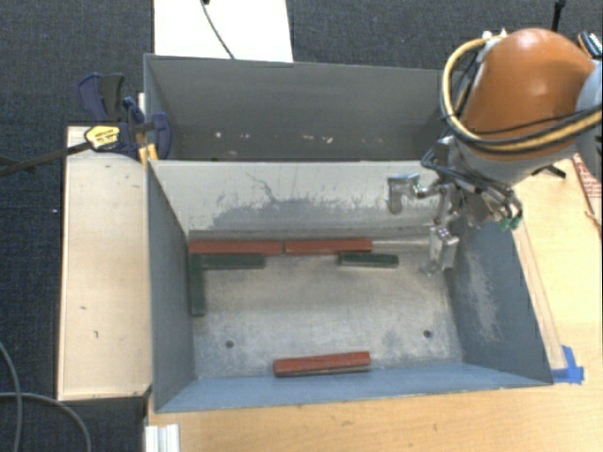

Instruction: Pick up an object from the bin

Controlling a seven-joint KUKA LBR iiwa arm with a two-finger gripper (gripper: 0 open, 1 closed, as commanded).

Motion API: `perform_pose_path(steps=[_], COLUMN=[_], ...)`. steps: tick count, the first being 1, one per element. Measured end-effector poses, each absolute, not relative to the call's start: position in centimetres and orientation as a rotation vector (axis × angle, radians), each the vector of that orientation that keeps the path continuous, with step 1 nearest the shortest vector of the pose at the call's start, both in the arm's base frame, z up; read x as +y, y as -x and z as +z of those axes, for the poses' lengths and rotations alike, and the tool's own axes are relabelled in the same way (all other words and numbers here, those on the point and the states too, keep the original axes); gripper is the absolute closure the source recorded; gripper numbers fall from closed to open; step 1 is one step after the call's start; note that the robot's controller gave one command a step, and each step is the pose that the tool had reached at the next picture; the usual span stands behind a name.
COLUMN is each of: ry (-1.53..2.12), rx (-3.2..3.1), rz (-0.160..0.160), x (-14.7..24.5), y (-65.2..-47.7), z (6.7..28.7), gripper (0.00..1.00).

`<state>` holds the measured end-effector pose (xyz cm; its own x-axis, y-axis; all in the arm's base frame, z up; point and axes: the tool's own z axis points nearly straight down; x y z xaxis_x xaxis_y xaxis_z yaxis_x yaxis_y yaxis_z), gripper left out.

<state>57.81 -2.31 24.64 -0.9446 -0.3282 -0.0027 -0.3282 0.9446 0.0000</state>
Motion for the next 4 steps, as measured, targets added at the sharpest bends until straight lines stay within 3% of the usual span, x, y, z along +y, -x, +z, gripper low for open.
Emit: perform_pose_path(steps=[1,2,3,4], ry=[0.077,-0.398,-0.516,-0.458], rx=[3.143,3.109,3.106,3.115], rz=[0.005,0.004,-0.002,-0.004], x=[6.3,8.8,9.8,7.7], y=[-57.2,-59.0,-54.0,-47.4], z=[15.6,19.2,13.1,9.8], gripper=[0.00,0.00,0.00,0.00])
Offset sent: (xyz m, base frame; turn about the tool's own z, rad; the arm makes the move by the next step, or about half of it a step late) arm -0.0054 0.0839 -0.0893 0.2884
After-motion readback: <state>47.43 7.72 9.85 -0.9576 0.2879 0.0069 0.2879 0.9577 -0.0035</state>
